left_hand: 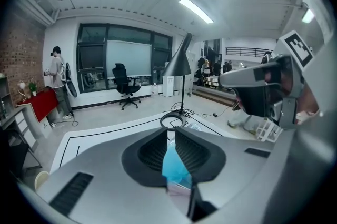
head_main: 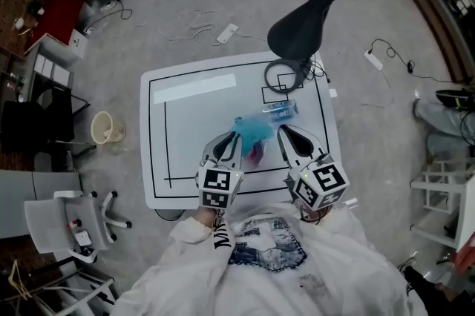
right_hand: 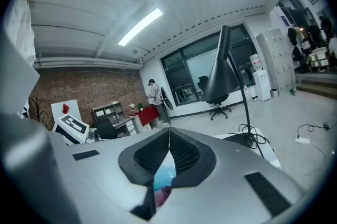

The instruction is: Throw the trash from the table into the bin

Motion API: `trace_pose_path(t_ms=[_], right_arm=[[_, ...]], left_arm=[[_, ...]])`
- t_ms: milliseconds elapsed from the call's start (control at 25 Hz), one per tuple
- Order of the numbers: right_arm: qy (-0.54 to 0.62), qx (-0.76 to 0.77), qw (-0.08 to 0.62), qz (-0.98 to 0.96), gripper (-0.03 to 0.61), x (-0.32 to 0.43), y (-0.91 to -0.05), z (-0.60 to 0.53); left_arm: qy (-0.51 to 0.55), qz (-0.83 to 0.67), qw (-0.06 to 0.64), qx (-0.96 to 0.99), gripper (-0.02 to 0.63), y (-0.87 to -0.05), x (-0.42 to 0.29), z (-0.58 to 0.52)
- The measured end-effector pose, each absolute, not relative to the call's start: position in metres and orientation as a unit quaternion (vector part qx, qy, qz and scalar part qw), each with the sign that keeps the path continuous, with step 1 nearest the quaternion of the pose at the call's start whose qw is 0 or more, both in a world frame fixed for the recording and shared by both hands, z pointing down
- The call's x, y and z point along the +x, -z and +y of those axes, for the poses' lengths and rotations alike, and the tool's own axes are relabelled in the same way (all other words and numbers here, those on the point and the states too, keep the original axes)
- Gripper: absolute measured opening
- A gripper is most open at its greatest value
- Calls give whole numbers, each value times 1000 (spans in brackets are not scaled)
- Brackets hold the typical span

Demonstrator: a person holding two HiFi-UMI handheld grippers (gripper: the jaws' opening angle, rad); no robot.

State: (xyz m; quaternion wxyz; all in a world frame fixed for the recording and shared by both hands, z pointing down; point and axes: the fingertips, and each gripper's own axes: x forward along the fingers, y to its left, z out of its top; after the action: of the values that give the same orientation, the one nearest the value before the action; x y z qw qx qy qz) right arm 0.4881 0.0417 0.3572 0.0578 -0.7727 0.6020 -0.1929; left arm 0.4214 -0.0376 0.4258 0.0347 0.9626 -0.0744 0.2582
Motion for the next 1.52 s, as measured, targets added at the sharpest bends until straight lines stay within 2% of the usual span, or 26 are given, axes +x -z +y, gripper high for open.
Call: trace_pose_path(t_ms=[120,240,480,600,1000,1320,1520], right_arm=[[197,-776,58,597,21,491,-360,42],[201,-777,58,594,21,493,-364,43],[207,-779,54,589,21,495,-368,46],[208,-781,52,586,21,498,-368,47],[212,-786,52,579,21,504,-371,51],[215,-786,56,576,21,507,-374,53],[214,-787,60,576,21,508,-373,55]], left_arm=[[-273,-58,44,959,126,-434,425,-34],[-287,-47,57,955,183,-445,427,-30],[-304,-33,82,948,345,-465,433,-23],[-314,-33,81,945,379,-474,437,-24],[-357,-24,83,930,370,-505,440,-26],[-358,-29,77,930,141,-505,439,-30],[-348,-44,75,933,57,-498,439,-34]])
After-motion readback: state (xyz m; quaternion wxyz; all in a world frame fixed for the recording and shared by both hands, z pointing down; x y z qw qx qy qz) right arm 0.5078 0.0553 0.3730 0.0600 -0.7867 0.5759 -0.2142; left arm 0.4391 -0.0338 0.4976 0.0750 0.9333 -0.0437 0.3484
